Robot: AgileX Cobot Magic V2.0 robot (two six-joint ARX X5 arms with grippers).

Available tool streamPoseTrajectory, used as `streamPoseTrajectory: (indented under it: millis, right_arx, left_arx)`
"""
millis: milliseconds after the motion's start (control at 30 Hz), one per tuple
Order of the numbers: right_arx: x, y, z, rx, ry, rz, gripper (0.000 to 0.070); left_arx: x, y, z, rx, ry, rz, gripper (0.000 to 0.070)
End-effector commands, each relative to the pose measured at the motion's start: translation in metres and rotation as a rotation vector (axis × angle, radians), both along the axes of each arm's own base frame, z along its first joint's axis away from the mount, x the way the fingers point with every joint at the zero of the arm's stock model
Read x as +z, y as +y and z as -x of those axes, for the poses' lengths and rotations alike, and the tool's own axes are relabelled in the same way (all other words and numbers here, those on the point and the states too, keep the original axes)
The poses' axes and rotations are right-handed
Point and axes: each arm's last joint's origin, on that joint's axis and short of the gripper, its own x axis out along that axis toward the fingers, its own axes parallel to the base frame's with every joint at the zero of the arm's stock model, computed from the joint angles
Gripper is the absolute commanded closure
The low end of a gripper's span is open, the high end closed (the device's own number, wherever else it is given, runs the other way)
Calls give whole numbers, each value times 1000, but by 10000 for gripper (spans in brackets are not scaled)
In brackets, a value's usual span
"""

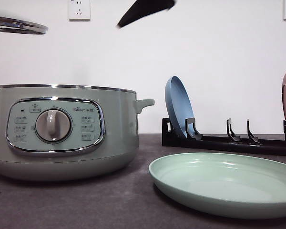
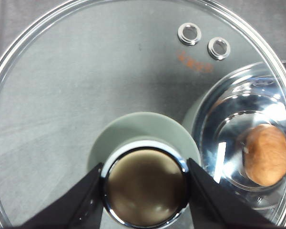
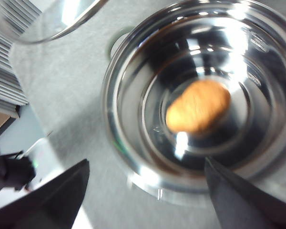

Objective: Transfer potato from steamer to green plate

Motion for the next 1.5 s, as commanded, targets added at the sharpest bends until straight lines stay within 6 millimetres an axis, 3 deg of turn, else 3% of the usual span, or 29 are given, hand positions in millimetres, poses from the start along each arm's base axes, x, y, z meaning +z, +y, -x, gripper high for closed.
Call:
streamPoseTrajectory:
  millis: [0, 267, 600, 1467]
  right_arx:
    - [-9, 17, -10, -2, 18, 18, 208]
    - [-44, 58, -40, -42, 27, 89, 161]
    - [-82, 89, -56, -125, 6, 123, 150]
    - [-140, 113, -60, -166, 17, 259, 134]
  left_arx:
    - [10, 2, 5, 4, -39, -6, 700]
    - [10, 4, 5, 11, -39, -6, 700]
    - [10, 4, 5, 11, -39, -6, 700]
    - [10, 4, 5, 9, -38, -4, 700]
